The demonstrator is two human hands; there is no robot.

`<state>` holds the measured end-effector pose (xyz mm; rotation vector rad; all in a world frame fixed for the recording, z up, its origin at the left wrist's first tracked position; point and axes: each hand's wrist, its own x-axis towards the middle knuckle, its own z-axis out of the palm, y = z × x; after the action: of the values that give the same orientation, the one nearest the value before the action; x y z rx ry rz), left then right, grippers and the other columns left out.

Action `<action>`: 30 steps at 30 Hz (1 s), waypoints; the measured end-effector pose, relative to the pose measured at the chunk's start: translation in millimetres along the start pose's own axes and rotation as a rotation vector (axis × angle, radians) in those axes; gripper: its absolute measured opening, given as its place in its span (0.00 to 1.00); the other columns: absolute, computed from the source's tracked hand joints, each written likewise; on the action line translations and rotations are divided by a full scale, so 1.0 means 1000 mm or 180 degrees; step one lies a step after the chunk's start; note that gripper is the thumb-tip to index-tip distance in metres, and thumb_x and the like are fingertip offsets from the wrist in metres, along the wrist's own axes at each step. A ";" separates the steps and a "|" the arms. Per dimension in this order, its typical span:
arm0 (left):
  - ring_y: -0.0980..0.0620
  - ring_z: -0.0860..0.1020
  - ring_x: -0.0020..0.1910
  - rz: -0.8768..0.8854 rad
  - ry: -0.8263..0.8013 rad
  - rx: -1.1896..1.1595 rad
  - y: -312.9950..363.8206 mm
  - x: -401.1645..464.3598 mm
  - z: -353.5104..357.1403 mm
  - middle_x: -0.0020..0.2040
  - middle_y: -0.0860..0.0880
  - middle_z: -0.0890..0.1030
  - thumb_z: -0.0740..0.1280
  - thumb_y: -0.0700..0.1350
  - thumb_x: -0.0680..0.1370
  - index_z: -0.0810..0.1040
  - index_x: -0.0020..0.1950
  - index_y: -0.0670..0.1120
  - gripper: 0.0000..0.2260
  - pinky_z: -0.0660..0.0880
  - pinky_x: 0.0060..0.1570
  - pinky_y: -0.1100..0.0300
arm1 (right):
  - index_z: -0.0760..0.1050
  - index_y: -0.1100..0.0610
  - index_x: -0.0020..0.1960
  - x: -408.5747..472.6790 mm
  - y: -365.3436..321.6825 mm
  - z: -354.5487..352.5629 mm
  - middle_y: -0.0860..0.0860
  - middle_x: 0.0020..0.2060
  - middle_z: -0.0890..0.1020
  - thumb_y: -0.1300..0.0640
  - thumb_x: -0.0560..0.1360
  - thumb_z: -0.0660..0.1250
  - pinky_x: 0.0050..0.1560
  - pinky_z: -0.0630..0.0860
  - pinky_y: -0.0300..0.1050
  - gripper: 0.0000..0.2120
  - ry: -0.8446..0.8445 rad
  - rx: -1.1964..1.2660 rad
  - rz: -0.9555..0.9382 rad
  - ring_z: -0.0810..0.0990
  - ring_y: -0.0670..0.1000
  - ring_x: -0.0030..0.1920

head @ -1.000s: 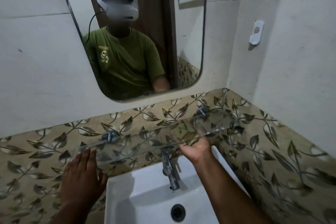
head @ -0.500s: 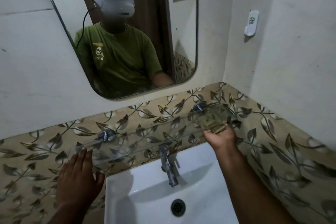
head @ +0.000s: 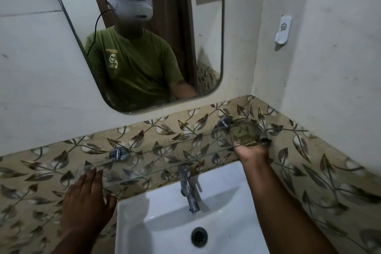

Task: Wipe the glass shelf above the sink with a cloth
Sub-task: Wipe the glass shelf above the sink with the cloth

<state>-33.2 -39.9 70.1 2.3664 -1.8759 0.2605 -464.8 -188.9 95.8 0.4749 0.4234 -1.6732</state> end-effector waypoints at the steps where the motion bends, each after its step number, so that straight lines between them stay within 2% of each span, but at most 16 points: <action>1: 0.33 0.74 0.67 -0.0009 -0.0005 -0.0011 0.001 0.000 0.000 0.68 0.35 0.77 0.58 0.59 0.66 0.74 0.70 0.37 0.38 0.70 0.65 0.37 | 0.71 0.56 0.74 0.002 -0.002 0.005 0.59 0.71 0.73 0.46 0.85 0.47 0.69 0.65 0.50 0.25 0.0071 0.0044 0.0019 0.69 0.58 0.75; 3: 0.33 0.74 0.67 -0.0015 -0.0017 -0.0025 0.002 -0.001 0.000 0.68 0.35 0.77 0.58 0.59 0.66 0.74 0.70 0.37 0.38 0.70 0.64 0.37 | 0.71 0.58 0.73 0.006 0.000 -0.002 0.58 0.74 0.72 0.48 0.85 0.49 0.67 0.67 0.49 0.24 0.0011 -0.0095 -0.0041 0.74 0.59 0.68; 5: 0.33 0.75 0.67 -0.0028 -0.0007 -0.0034 0.002 0.000 0.000 0.68 0.35 0.77 0.58 0.59 0.66 0.74 0.70 0.38 0.38 0.70 0.65 0.37 | 0.74 0.58 0.70 0.016 0.000 -0.012 0.58 0.71 0.76 0.48 0.85 0.53 0.61 0.71 0.51 0.21 -0.0097 -0.0020 -0.0024 0.78 0.61 0.56; 6: 0.33 0.75 0.67 -0.0040 -0.0015 -0.0035 0.002 -0.001 -0.001 0.68 0.35 0.77 0.58 0.59 0.66 0.74 0.70 0.38 0.38 0.70 0.64 0.36 | 0.75 0.57 0.70 0.018 0.001 -0.015 0.59 0.68 0.78 0.49 0.84 0.54 0.59 0.72 0.51 0.21 -0.0082 -0.0029 -0.0061 0.79 0.61 0.54; 9: 0.33 0.75 0.67 -0.0045 -0.0036 -0.0029 0.002 0.000 -0.001 0.68 0.35 0.77 0.58 0.59 0.66 0.74 0.70 0.38 0.38 0.70 0.65 0.36 | 0.75 0.58 0.69 0.020 0.002 -0.005 0.61 0.59 0.80 0.49 0.84 0.53 0.60 0.72 0.52 0.21 -0.0130 -0.0173 -0.0065 0.78 0.61 0.56; 13: 0.33 0.74 0.67 -0.0048 -0.0022 -0.0034 0.002 -0.001 -0.002 0.68 0.35 0.77 0.57 0.60 0.66 0.74 0.70 0.38 0.39 0.69 0.65 0.36 | 0.78 0.58 0.61 0.024 -0.005 -0.011 0.61 0.58 0.81 0.51 0.84 0.53 0.68 0.69 0.51 0.18 -0.0175 -0.0157 -0.0006 0.78 0.61 0.52; 16: 0.34 0.74 0.68 -0.0049 -0.0067 -0.0009 0.004 -0.001 -0.002 0.68 0.36 0.77 0.58 0.60 0.66 0.73 0.71 0.38 0.39 0.70 0.65 0.36 | 0.78 0.56 0.61 0.029 -0.007 -0.022 0.59 0.60 0.81 0.50 0.83 0.55 0.73 0.66 0.49 0.17 -0.0197 -0.0061 -0.0077 0.78 0.60 0.56; 18: 0.35 0.74 0.68 -0.0058 -0.0105 0.0018 0.002 0.000 -0.002 0.68 0.37 0.77 0.58 0.60 0.66 0.73 0.71 0.39 0.39 0.70 0.64 0.36 | 0.78 0.55 0.60 0.030 -0.004 -0.020 0.57 0.56 0.81 0.50 0.83 0.54 0.74 0.66 0.49 0.17 -0.0125 -0.0126 -0.0139 0.78 0.59 0.61; 21: 0.35 0.75 0.67 -0.0061 -0.0102 0.0022 0.000 0.000 -0.002 0.68 0.37 0.78 0.58 0.60 0.66 0.73 0.71 0.38 0.39 0.70 0.64 0.37 | 0.78 0.55 0.59 0.026 -0.003 -0.017 0.57 0.55 0.81 0.50 0.84 0.53 0.73 0.66 0.48 0.17 -0.0093 -0.0119 -0.0138 0.76 0.59 0.62; 24: 0.35 0.75 0.67 -0.0059 -0.0076 0.0012 0.002 0.001 0.000 0.68 0.37 0.78 0.57 0.60 0.66 0.73 0.71 0.38 0.39 0.70 0.64 0.37 | 0.79 0.53 0.67 0.023 -0.006 -0.030 0.55 0.63 0.82 0.51 0.83 0.53 0.73 0.67 0.48 0.20 -0.0158 -0.0254 -0.0205 0.78 0.57 0.64; 26: 0.34 0.75 0.66 -0.0058 -0.0051 -0.0006 0.003 0.001 0.000 0.67 0.36 0.78 0.57 0.59 0.66 0.74 0.70 0.38 0.38 0.69 0.63 0.37 | 0.78 0.52 0.69 0.021 -0.006 -0.034 0.54 0.64 0.82 0.51 0.83 0.52 0.69 0.69 0.46 0.21 -0.0212 -0.0295 -0.0275 0.79 0.57 0.63; 30: 0.33 0.75 0.66 -0.0013 -0.0025 -0.0037 0.002 0.000 -0.001 0.67 0.36 0.78 0.57 0.58 0.67 0.74 0.70 0.37 0.37 0.69 0.63 0.36 | 0.79 0.52 0.67 0.014 0.007 -0.032 0.53 0.63 0.82 0.51 0.83 0.52 0.64 0.72 0.42 0.21 -0.0185 -0.0272 -0.0328 0.82 0.55 0.58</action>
<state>-35.4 -40.1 70.8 2.3671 -1.8705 0.2394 -457.7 -185.0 60.9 0.3453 0.4814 -1.7560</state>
